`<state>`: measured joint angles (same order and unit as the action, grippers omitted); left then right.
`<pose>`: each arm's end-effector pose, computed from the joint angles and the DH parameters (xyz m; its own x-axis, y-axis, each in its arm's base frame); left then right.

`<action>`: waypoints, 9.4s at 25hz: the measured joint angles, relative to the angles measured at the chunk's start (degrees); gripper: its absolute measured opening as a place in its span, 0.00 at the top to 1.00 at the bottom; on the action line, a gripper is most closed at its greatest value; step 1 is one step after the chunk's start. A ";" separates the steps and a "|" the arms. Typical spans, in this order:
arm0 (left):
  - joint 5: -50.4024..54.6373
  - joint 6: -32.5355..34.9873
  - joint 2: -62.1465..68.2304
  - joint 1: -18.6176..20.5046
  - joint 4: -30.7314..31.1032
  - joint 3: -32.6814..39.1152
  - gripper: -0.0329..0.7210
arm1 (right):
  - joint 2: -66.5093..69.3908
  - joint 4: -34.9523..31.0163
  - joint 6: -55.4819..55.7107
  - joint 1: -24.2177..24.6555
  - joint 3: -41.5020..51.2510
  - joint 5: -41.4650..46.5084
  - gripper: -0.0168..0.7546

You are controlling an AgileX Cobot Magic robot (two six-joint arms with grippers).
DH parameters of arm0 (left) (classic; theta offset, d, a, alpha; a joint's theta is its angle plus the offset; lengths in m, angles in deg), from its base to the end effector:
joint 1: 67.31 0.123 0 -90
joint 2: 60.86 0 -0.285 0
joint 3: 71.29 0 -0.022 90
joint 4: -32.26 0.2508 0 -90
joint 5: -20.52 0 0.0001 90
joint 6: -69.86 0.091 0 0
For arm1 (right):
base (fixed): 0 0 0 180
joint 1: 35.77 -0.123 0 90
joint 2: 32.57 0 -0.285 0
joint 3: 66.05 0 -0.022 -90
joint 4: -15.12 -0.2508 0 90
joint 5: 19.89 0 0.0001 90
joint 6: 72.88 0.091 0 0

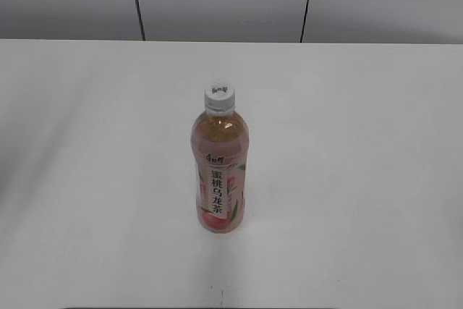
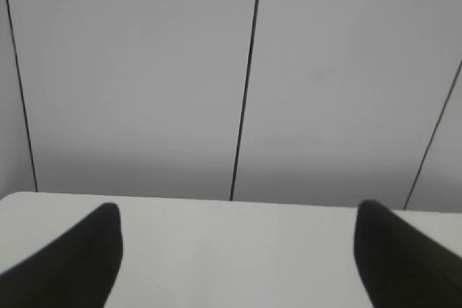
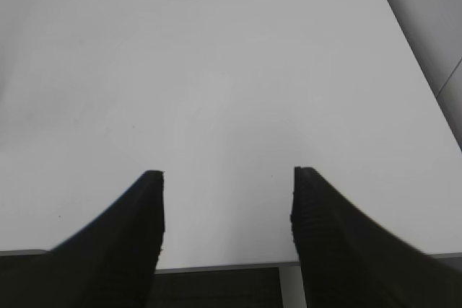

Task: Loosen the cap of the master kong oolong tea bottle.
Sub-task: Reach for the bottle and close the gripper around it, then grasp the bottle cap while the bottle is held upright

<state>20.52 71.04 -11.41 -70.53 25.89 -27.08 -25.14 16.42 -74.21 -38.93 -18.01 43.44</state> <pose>0.1570 -0.0088 0.3396 -0.0686 -0.0867 -0.9939 0.0502 0.9947 -0.0903 -0.0087 -0.0023 0.2762 -0.4794 -0.0599 -0.8755 -0.0534 0.9978 -0.0390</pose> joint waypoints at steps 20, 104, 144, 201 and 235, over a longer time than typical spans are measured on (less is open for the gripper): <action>-39.19 -1.18 49.71 -2.98 1.42 0.68 0.19 | 0.00 -0.05 0.00 0.00 0.00 -0.05 0.42; -69.15 -18.91 64.65 -13.21 61.51 6.76 0.13 | 0.00 -0.05 0.00 0.00 0.00 -0.05 0.42; -69.15 -21.72 72.22 -22.37 57.07 -3.58 0.17 | 0.00 -0.05 0.00 0.00 0.00 -0.05 0.42; -69.50 -20.67 72.22 -22.44 58.44 -4.54 0.36 | 0.00 -0.05 0.00 0.00 0.00 -0.05 0.42; -69.72 -19.57 72.22 -22.44 58.71 -4.54 0.36 | 75.80 -24.16 -22.78 -0.06 -32.49 -12.27 0.45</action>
<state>-49.20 51.47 60.81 -92.97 84.60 -31.62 50.66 -7.74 -96.99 -39.00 -50.50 31.17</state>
